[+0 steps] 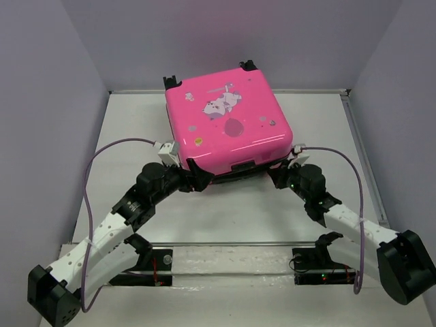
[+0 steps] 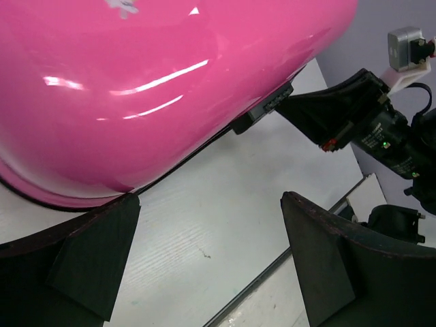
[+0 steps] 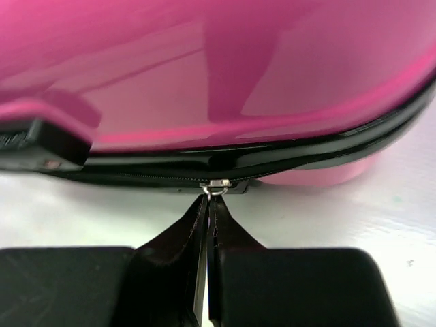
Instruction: Pack the luggage
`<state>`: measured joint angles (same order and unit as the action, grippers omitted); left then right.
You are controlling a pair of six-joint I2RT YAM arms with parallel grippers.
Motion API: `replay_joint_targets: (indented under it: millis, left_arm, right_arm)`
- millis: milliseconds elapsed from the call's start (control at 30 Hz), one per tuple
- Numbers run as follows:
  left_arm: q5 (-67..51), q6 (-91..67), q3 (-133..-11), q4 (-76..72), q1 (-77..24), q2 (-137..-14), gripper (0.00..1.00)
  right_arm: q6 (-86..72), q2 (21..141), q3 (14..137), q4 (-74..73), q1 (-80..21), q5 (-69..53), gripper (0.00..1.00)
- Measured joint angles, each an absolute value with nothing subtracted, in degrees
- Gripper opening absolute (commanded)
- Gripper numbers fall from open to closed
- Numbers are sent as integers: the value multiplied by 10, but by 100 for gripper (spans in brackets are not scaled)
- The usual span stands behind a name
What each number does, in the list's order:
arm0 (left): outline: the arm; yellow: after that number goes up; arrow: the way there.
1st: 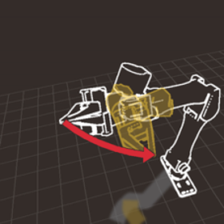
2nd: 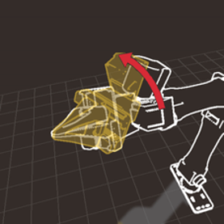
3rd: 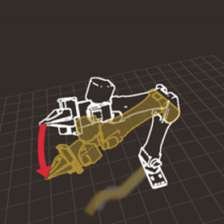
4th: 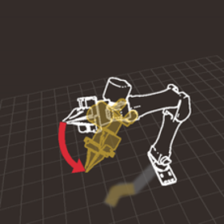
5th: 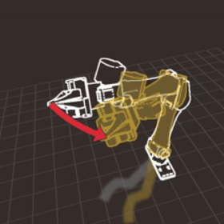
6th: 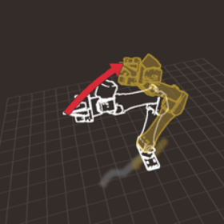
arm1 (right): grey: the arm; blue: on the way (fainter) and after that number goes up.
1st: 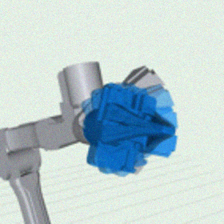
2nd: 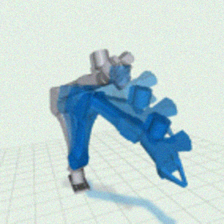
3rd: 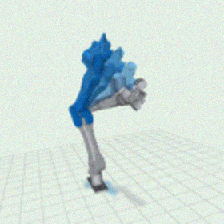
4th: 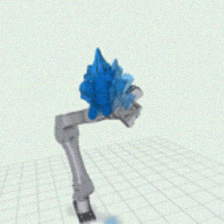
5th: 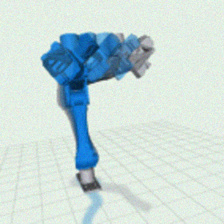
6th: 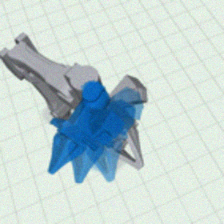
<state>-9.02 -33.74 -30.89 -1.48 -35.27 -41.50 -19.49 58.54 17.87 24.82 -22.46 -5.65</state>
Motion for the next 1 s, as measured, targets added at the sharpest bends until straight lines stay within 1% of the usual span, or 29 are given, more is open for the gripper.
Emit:
replay_joint_targets:
  millis: [200, 333, 400, 633, 800, 1000]
  left_arm:
    - [-100, -347, -309, -85, -356, -491, 98]
    - [-106, -352, -314, -113, -357, -513, 98]
    - [-109, -352, -319, -110, -357, -517, 97]
    - [-101, -351, -319, -107, -363, -521, 93]
    - [-96, -358, -319, -114, -369, -535, 88]
    - [-83, -363, -337, -126, -395, -584, 85]
  right_arm:
    - [-231, 557, 184, 195, -348, -34, 7]
    - [-247, 594, 218, 175, -435, -10, 7]
    - [-253, 616, 241, 164, -455, -9, 7]
    - [-267, 610, 257, 118, -462, 29, 7]
    - [-265, 611, 279, 78, -462, 32, 7]
    - [-266, 615, 303, 36, -459, 38, 7]
